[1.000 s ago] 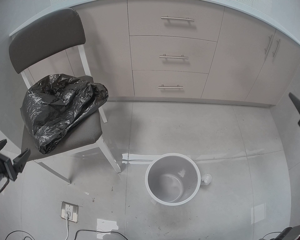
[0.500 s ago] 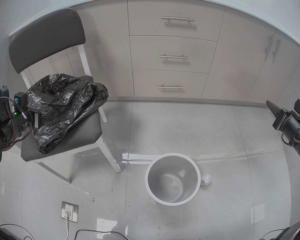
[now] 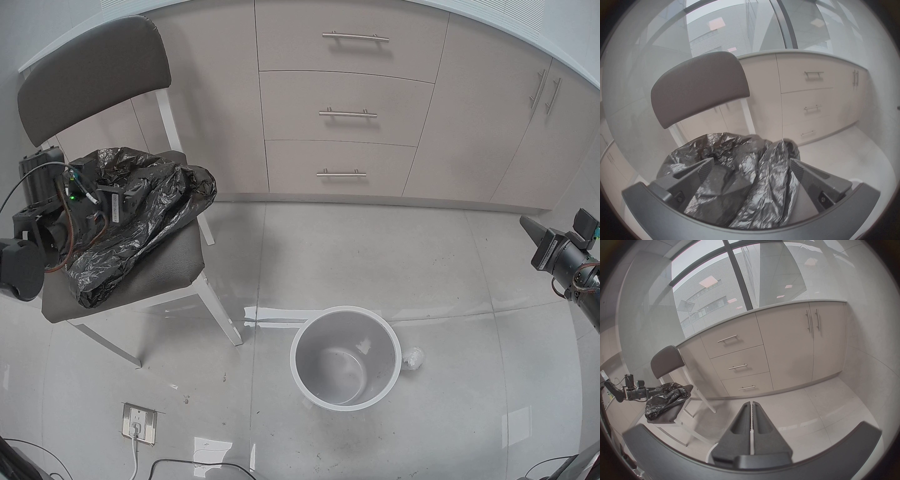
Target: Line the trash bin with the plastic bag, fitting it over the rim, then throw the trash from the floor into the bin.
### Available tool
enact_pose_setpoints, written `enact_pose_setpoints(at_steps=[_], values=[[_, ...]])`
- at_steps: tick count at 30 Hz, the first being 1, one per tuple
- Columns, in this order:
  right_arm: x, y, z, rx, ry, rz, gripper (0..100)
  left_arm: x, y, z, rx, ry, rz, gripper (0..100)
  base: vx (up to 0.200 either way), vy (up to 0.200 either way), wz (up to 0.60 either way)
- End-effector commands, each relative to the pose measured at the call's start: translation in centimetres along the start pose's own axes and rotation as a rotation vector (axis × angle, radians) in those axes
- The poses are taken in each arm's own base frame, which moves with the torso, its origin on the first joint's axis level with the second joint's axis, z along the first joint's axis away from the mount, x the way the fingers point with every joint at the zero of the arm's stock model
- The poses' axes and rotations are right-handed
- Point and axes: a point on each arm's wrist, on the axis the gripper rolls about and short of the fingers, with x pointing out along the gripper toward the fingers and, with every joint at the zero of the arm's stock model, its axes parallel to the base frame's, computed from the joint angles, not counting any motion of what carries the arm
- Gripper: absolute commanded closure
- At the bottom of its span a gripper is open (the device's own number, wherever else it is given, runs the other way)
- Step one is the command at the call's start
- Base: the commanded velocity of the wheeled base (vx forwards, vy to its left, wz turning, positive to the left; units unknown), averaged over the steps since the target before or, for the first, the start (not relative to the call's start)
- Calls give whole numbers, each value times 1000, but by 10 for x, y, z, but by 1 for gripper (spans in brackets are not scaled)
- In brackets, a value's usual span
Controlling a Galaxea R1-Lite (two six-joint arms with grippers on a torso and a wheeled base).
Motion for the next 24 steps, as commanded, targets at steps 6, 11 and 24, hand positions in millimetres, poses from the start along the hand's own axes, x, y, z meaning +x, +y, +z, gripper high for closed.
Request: enact_pose_setpoints(at_steps=[6,11,24], values=[[6,-2,-10,-2,42,-9,100,48,-28,-3,-36,-12,-26,0,0,0,0],[9,-3,-15,-4,63,-14,100,60,-41,-12,-27,5,-54,0,0,0,0],[9,-3,-15,-6,63,-15,100,95,-68,-9,66,-44,-90,0,0,0,0]])
